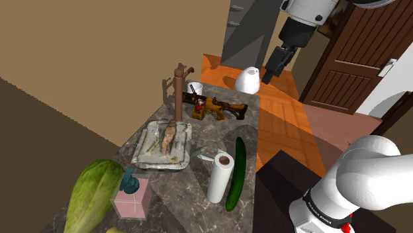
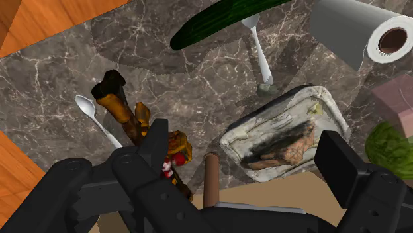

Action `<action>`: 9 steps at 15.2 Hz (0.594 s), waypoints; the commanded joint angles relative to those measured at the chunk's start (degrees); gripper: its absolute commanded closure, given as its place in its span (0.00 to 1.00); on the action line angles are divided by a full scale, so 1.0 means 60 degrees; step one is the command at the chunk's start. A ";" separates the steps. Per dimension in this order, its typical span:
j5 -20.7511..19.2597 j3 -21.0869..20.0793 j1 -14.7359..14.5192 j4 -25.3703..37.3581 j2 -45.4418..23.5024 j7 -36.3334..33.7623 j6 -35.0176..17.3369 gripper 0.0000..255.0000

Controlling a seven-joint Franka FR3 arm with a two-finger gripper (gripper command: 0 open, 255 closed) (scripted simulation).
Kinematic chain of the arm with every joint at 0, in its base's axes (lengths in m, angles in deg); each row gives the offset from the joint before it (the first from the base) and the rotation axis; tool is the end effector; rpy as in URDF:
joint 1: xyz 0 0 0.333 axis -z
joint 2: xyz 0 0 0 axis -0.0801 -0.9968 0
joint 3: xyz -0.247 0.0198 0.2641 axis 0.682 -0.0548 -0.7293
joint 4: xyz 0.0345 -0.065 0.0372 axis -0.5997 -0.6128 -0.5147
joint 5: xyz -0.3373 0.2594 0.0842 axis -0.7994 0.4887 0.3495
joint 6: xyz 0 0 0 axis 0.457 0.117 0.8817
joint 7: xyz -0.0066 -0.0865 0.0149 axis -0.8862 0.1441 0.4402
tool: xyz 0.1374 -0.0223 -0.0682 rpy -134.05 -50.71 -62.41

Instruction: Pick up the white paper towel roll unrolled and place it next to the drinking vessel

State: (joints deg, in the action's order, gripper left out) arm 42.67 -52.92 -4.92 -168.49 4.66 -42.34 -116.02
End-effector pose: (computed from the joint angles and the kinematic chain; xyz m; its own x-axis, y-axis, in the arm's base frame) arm 0.3149 0.0464 0.6048 0.9754 0.1621 0.1497 0.1684 -0.9852 -0.0306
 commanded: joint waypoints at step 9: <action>0.0996 -0.1479 -0.0676 -0.2269 0.1183 -0.1182 -0.1494 0.00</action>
State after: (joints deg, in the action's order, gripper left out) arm 47.80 -60.53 -8.42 -180.67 11.39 -48.48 -123.55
